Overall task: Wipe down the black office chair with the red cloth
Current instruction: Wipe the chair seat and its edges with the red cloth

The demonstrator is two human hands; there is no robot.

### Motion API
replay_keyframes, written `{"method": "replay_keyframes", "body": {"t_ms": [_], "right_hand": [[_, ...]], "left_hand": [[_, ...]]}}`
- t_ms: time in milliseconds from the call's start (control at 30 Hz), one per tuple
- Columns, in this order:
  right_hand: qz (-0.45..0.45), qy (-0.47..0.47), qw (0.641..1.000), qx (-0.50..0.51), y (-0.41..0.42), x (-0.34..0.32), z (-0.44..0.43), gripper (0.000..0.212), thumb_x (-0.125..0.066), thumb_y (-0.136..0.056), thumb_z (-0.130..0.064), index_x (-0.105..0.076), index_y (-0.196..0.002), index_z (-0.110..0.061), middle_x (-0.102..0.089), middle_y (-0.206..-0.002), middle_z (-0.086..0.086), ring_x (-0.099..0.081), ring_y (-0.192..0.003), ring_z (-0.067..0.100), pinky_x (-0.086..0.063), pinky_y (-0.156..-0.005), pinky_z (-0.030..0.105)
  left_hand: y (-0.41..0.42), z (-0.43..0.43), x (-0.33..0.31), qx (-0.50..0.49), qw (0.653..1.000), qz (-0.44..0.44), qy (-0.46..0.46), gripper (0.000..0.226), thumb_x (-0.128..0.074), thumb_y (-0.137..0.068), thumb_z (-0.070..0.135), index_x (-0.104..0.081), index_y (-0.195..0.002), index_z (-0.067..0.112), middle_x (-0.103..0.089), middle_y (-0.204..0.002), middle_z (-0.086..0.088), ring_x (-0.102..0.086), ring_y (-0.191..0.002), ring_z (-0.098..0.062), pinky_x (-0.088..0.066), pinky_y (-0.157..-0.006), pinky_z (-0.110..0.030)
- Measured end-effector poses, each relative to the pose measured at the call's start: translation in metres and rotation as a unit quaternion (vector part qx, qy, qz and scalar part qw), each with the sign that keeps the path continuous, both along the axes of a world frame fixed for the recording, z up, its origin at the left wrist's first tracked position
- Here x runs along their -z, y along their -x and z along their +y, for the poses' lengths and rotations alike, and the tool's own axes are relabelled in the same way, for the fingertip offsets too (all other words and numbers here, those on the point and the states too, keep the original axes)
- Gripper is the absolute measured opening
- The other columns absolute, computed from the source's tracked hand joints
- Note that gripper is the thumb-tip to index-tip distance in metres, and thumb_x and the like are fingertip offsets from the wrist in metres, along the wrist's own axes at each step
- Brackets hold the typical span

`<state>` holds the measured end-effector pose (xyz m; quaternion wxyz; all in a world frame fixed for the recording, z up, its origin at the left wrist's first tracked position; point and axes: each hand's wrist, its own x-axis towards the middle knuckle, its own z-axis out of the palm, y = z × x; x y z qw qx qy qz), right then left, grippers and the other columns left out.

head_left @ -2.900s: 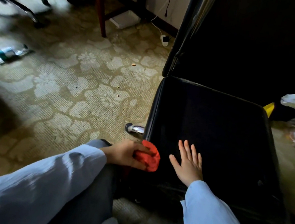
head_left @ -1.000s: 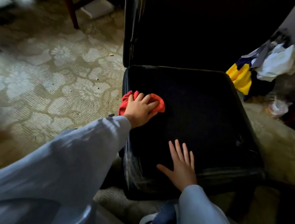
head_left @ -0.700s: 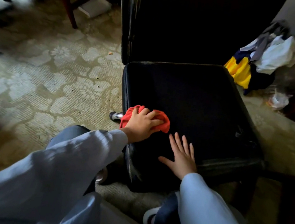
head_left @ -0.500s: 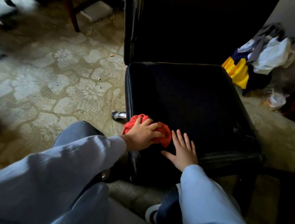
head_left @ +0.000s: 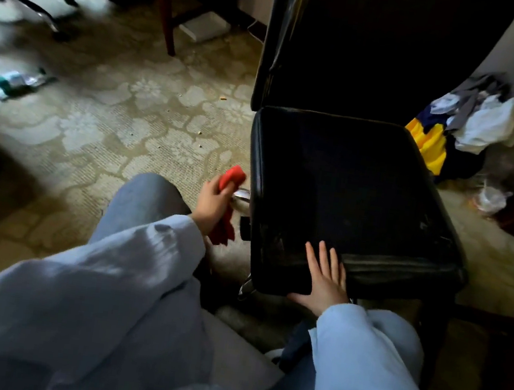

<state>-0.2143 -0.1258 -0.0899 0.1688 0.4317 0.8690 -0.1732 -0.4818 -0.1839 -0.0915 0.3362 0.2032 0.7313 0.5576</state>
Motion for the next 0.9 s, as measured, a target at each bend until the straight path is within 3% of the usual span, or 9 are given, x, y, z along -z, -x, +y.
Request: {"method": "replay_keyframes", "body": {"t_ms": [133,200,267,300,333,400,467,633,900], "right_hand": [[-0.011,-0.023,1.000,-0.006,0.000,0.004,-0.001,0.108,-0.062,-0.080,-0.052,0.022,-0.145,-0.029,0.027,-0.154,0.000,0.023,-0.142,0.023,0.006,-0.115,0.044],[-0.006,-0.023,1.000,-0.005,0.000,0.005,0.000,0.106,-0.061,-0.083,-0.050,0.022,-0.144,-0.031,0.025,-0.154,-0.001,0.023,-0.142,0.023,0.005,-0.115,0.043],[-0.001,-0.025,1.000,-0.006,-0.001,0.006,0.002,0.106,-0.061,-0.083,-0.050,0.026,-0.141,-0.033,0.025,-0.154,-0.004,0.022,-0.142,0.021,0.005,-0.115,0.042],[0.000,-0.028,1.000,-0.007,-0.002,0.007,0.005,0.107,-0.061,-0.083,-0.050,0.029,-0.138,-0.033,0.027,-0.152,-0.006,0.022,-0.142,0.020,0.006,-0.115,0.041],[-0.001,-0.030,1.000,-0.010,-0.003,0.008,0.007,0.107,-0.061,-0.082,-0.050,0.031,-0.135,-0.034,0.030,-0.149,-0.009,0.021,-0.142,0.019,0.006,-0.115,0.040],[-0.001,-0.040,0.999,-0.012,-0.004,0.010,0.009,0.106,-0.061,-0.083,-0.051,0.032,-0.131,-0.033,0.034,-0.142,-0.013,0.021,-0.142,0.017,0.007,-0.115,0.039],[-0.001,-0.051,0.999,-0.012,-0.003,0.013,0.009,0.106,-0.060,-0.083,-0.051,0.033,-0.130,-0.032,0.034,-0.140,-0.013,0.021,-0.142,0.018,0.008,-0.115,0.039],[-0.007,-0.057,0.998,-0.007,0.000,0.019,0.008,0.107,-0.060,-0.083,-0.051,0.034,-0.130,-0.029,0.025,-0.152,-0.007,0.020,-0.143,0.020,0.010,-0.114,0.040],[0.010,-0.088,0.996,-0.011,0.009,0.019,0.008,0.109,-0.065,-0.079,-0.049,0.025,-0.135,-0.026,0.018,-0.153,-0.009,0.014,-0.144,0.021,0.007,-0.115,0.042]], "left_hand": [[0.000,-0.002,0.000,-0.016,0.997,-0.081,-0.001,0.028,-0.042,-0.100,0.016,-0.050,-0.126,0.009,-0.051,-0.065,-0.011,-0.049,-0.045,-0.021,-0.043,-0.050,-0.032],[-0.012,0.001,0.006,0.003,0.995,-0.101,0.007,0.030,-0.042,-0.100,0.014,-0.048,-0.129,0.012,-0.054,-0.064,-0.018,-0.054,-0.044,-0.028,-0.048,-0.048,-0.034],[-0.024,0.013,0.011,0.017,0.996,-0.082,-0.013,0.037,-0.044,-0.098,0.007,-0.048,-0.135,0.013,-0.061,-0.103,-0.030,-0.064,-0.089,-0.038,-0.052,-0.084,-0.049],[-0.029,0.020,0.015,0.035,0.998,-0.056,-0.018,0.041,-0.046,-0.096,0.003,-0.047,-0.136,0.012,-0.055,-0.126,-0.023,-0.055,-0.115,-0.031,-0.041,-0.104,-0.044],[-0.033,0.027,0.018,0.059,0.998,-0.031,-0.021,0.043,-0.047,-0.095,0.002,-0.045,-0.137,0.011,-0.048,-0.137,-0.013,-0.043,-0.128,-0.022,-0.030,-0.111,-0.032],[-0.037,0.035,0.020,0.089,0.996,0.021,-0.011,0.044,-0.049,-0.095,0.004,-0.043,-0.138,0.011,-0.042,-0.142,-0.006,-0.033,-0.135,-0.016,-0.022,-0.107,-0.017],[-0.036,0.039,0.028,0.093,0.994,0.052,-0.008,0.040,-0.050,-0.095,0.008,-0.047,-0.135,0.009,-0.046,-0.141,-0.007,-0.035,-0.135,-0.018,-0.022,-0.102,-0.013],[-0.048,0.030,0.041,0.091,0.987,0.127,0.034,0.040,-0.054,-0.093,0.010,-0.052,-0.132,0.009,-0.051,-0.138,-0.010,-0.042,-0.132,-0.023,-0.027,-0.103,-0.020],[-0.085,0.002,0.035,0.075,0.989,0.119,0.048,0.041,-0.053,-0.092,0.009,-0.052,-0.133,0.015,-0.046,-0.142,-0.007,-0.041,-0.132,-0.024,-0.029,-0.104,-0.026]]}}
